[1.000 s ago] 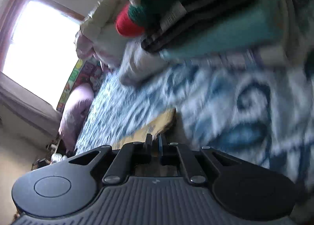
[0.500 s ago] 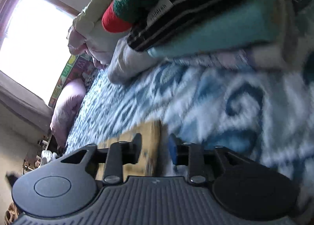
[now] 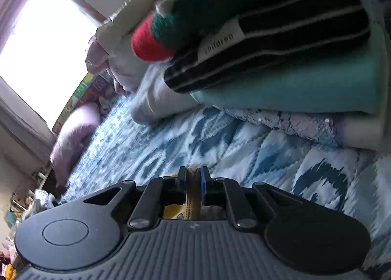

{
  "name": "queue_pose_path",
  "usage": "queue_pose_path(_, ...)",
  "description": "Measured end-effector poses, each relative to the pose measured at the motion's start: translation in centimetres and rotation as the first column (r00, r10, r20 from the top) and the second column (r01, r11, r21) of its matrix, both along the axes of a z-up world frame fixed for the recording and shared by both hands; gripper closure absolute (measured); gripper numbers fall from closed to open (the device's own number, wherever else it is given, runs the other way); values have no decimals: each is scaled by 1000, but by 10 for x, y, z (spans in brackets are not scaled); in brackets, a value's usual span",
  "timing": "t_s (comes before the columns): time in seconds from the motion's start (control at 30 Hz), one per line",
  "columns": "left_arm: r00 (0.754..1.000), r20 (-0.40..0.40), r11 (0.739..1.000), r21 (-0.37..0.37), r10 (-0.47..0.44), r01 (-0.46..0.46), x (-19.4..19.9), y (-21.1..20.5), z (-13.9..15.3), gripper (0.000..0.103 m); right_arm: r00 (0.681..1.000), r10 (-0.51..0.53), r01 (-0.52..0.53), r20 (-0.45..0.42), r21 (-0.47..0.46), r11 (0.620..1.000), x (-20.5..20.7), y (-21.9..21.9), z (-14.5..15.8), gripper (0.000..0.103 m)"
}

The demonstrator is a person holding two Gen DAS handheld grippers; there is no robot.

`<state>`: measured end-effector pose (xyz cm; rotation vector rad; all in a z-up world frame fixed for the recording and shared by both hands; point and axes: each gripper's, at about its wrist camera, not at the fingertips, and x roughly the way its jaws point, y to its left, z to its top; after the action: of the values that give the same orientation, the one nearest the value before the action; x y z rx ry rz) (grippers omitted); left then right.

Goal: Fold clothes

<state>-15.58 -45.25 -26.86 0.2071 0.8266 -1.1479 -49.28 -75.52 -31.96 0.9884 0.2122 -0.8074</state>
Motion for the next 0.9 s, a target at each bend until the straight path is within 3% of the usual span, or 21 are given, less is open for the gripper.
queue_pose_path(0.07,1000,-9,1000,2,5,-5,-1,3,-3,96,1000,-12,12,-12,-25,1000,-1,3,4,88)
queue_pose_path(0.13,1000,-8,1000,-5,11,-11,-1,6,-2,96,999,-23,22,-22,-53,998,-1,6,9,79)
queue_pose_path(0.17,1000,-10,1000,-10,15,-16,0,7,-2,95,999,-28,27,-27,-67,997,-1,8,11,67)
queue_pose_path(0.27,999,-37,999,-35,37,-39,6,14,-1,87,999,-34,29,-28,-159,987,-6,24,28,64)
queue_pose_path(0.37,996,-75,997,-58,47,-51,9,19,-4,87,991,123,-134,-56,-283,950,14,48,44,64)
queue_pose_path(0.43,995,-85,997,-59,44,-49,9,20,-7,87,949,249,-304,-192,-354,885,43,73,47,65)
queue_pose_path(0.5,995,-96,997,-56,40,-46,7,19,-10,87,872,337,-468,-354,-404,786,74,99,45,66)
queue_pose_path(0.6,992,-122,997,-63,33,-41,7,18,-12,87,780,327,-587,-533,-442,678,107,124,37,67)
queue_pose_path(0.67,992,-126,997,-65,30,-38,7,18,-13,87,744,303,-622,-595,-452,639,121,128,33,68)
queue_pose_path(0.8,989,-144,996,-70,35,-46,10,18,-14,86,671,265,-677,-693,-428,599,136,130,20,71)
queue_pose_path(0.83,988,-153,996,-72,39,-50,12,18,-15,86,656,269,-692,-706,-419,588,139,131,16,79)
queue_pose_path(0.87,986,-161,996,-74,43,-55,13,18,-15,86,641,278,-706,-715,-409,578,140,135,16,96)
queue_pose_path(0.9,985,-169,995,-75,47,-60,14,18,-16,86,626,286,-721,-725,-398,567,140,138,17,96)
